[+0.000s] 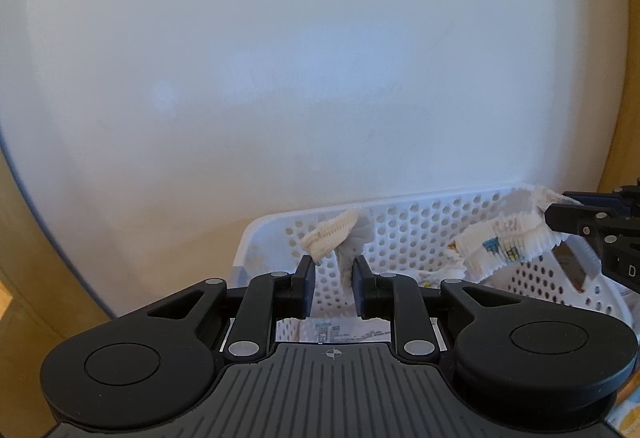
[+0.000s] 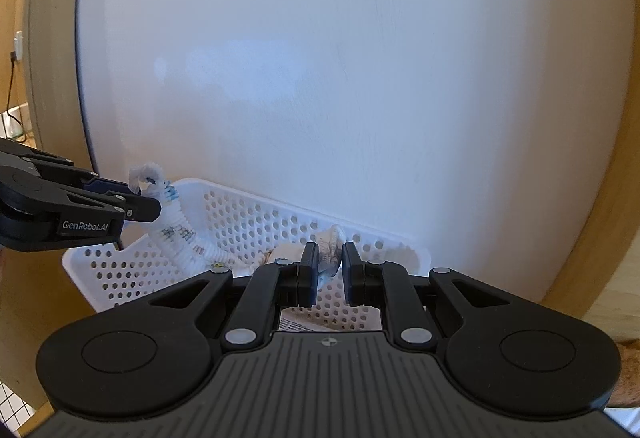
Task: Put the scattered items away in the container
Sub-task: 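Open the right tool to release the diaper in the basket, then withdraw the right tool from the basket back toward the pile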
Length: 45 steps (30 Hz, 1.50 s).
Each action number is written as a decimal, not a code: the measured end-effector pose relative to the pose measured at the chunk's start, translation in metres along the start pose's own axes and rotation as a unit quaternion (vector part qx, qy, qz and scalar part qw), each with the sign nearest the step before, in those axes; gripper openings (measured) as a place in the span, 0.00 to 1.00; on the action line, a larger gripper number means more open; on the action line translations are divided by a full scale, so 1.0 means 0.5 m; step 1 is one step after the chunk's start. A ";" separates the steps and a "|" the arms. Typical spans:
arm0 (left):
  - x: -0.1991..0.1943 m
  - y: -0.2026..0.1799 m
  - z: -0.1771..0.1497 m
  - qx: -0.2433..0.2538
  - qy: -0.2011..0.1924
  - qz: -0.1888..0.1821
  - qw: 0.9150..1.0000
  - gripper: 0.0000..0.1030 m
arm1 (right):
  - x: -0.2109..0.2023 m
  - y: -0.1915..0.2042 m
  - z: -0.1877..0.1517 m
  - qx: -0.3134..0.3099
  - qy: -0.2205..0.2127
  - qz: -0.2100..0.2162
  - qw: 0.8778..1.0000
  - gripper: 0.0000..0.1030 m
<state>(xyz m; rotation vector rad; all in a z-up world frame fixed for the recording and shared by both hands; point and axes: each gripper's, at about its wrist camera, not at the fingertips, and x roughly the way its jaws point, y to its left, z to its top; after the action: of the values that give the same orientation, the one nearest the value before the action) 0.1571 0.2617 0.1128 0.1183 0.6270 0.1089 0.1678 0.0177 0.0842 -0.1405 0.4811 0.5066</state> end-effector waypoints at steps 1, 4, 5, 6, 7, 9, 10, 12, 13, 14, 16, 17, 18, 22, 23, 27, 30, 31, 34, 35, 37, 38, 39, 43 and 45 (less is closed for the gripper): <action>0.014 0.002 0.002 0.001 0.003 0.000 1.000 0.82 | 0.007 0.003 0.001 0.001 0.003 0.000 1.000 0.16; 0.039 0.005 -0.002 0.002 0.020 -0.005 1.000 0.82 | 0.035 0.005 0.009 0.006 0.016 -0.001 1.000 0.16; 0.047 0.006 -0.004 0.000 0.029 -0.007 1.000 0.82 | 0.049 0.009 0.015 0.009 0.023 0.000 1.000 0.16; 0.056 0.006 -0.007 0.000 0.037 -0.007 0.999 0.82 | 0.058 0.010 0.014 0.012 0.028 0.000 1.000 0.16; 0.063 0.005 -0.010 0.002 0.044 -0.008 0.999 0.82 | 0.067 0.015 0.018 0.014 0.034 0.000 0.999 0.16; 0.078 0.004 -0.016 0.003 0.057 -0.012 0.998 0.82 | 0.080 0.018 0.022 0.019 0.047 -0.001 0.999 0.16; 0.085 0.004 -0.017 0.003 0.062 -0.013 0.998 0.82 | 0.088 0.020 0.021 0.022 0.053 -0.002 0.998 0.16; 0.097 0.006 -0.020 0.003 0.070 -0.014 0.997 0.82 | 0.104 0.026 0.017 0.027 0.071 -0.002 0.997 0.16; 0.103 0.007 -0.021 0.003 0.073 -0.013 0.997 0.82 | 0.111 0.032 0.012 0.026 0.076 -0.003 0.997 0.16; 0.108 0.009 -0.023 0.002 0.076 -0.013 0.997 0.82 | 0.117 0.037 0.007 0.023 0.083 -0.005 0.996 0.16; 0.115 0.012 -0.026 -0.001 0.082 -0.012 0.997 0.82 | 0.126 0.047 0.003 0.017 0.090 -0.008 0.996 0.16; 0.117 0.012 -0.030 -0.002 0.084 -0.012 0.996 0.82 | 0.130 0.051 0.000 0.013 0.095 -0.009 0.995 0.17; 0.121 0.013 -0.032 -0.002 0.088 -0.011 0.996 0.82 | 0.132 0.054 -0.003 0.011 0.099 -0.011 0.995 0.17; 0.133 0.024 -0.036 -0.004 0.097 -0.005 0.995 0.87 | 0.116 0.061 -0.010 0.004 0.116 -0.021 0.993 0.21; 0.135 0.025 -0.037 -0.004 0.098 -0.003 0.995 0.96 | 0.113 0.062 -0.010 0.002 0.117 -0.020 0.993 0.23; 0.133 0.032 -0.041 -0.011 0.090 0.014 0.996 1.00 | 0.101 0.066 -0.009 -0.001 0.112 -0.018 0.994 0.62; 0.126 0.040 -0.041 -0.021 0.082 0.014 0.996 1.00 | 0.092 0.069 -0.004 -0.006 0.107 -0.016 0.994 0.63; 0.131 0.039 -0.039 -0.022 0.082 0.014 0.996 1.00 | 0.090 0.070 -0.002 -0.007 0.106 -0.016 0.994 0.63; 0.123 0.037 -0.039 -0.024 0.079 0.016 0.996 1.00 | 0.083 0.071 0.001 -0.005 0.102 -0.015 0.995 0.63; 0.117 0.036 -0.039 -0.025 0.077 0.017 0.997 1.00 | 0.080 0.071 0.002 -0.004 0.102 -0.014 0.995 0.64; 0.110 0.033 -0.040 -0.024 0.072 0.020 0.997 1.00 | 0.077 0.073 0.002 -0.003 0.100 -0.014 0.995 0.69; 0.106 0.032 -0.040 -0.023 0.072 0.021 0.997 1.00 | 0.074 0.074 0.002 -0.004 0.097 -0.014 0.995 0.73; 0.103 0.030 -0.041 -0.023 0.073 0.021 0.997 1.00 | 0.071 0.075 0.003 -0.006 0.096 -0.013 0.995 0.74; 0.090 0.026 -0.044 -0.025 0.072 0.022 0.997 1.00 | 0.059 0.082 0.007 -0.012 0.090 -0.007 0.996 0.75; 0.086 0.025 -0.046 -0.028 0.075 0.022 0.997 1.00 | 0.054 0.084 0.011 -0.013 0.087 -0.004 0.996 0.76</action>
<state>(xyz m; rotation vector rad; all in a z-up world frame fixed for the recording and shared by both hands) 0.1774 0.2818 0.0714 0.0714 0.7698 0.1796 0.1699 0.0670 0.0756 -0.2122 0.6436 0.4961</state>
